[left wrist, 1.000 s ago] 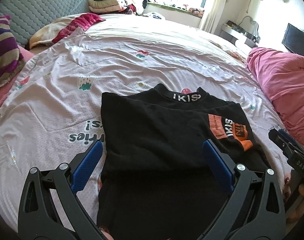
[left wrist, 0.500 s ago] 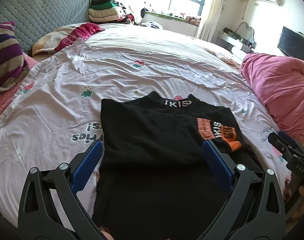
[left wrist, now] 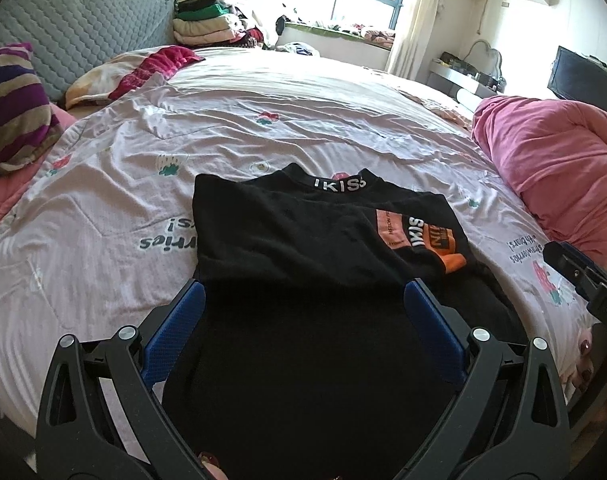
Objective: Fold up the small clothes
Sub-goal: 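Move both grippers back toward the black hem hanging over the bed edge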
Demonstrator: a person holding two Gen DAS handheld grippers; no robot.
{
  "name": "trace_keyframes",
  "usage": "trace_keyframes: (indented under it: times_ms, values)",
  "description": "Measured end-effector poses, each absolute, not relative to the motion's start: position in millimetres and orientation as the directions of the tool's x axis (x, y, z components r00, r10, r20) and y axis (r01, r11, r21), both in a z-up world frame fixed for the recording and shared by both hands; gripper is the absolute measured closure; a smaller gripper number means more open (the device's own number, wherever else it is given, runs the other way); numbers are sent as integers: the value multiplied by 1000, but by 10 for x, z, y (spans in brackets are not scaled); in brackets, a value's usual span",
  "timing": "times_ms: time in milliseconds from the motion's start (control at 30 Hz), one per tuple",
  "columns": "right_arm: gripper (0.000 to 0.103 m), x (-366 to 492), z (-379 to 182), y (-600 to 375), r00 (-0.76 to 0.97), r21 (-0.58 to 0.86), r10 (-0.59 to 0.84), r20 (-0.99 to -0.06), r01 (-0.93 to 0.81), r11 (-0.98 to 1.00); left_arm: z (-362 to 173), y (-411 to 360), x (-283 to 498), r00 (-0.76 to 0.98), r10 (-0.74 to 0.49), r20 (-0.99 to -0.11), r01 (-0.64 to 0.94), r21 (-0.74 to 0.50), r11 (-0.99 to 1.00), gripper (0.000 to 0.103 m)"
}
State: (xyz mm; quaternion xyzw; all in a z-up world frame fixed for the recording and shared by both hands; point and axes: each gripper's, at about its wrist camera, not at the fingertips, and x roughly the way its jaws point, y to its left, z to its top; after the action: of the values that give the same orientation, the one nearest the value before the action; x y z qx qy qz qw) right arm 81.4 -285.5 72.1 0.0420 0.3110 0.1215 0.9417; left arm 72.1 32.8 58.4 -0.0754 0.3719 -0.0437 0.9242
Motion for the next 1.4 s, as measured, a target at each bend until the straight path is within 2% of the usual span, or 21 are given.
trace_keyframes:
  times_ms: [500,1400]
  values:
    - [5,542,693,-2998,771,145,258,-583,-214,966,511,409,418,707,-91,-702,-19,-146,989,10]
    - [5,170,195,-3310,706,131,209,-677,-163,978,181,634,62,637,-1,-771,-91,-77,993,10]
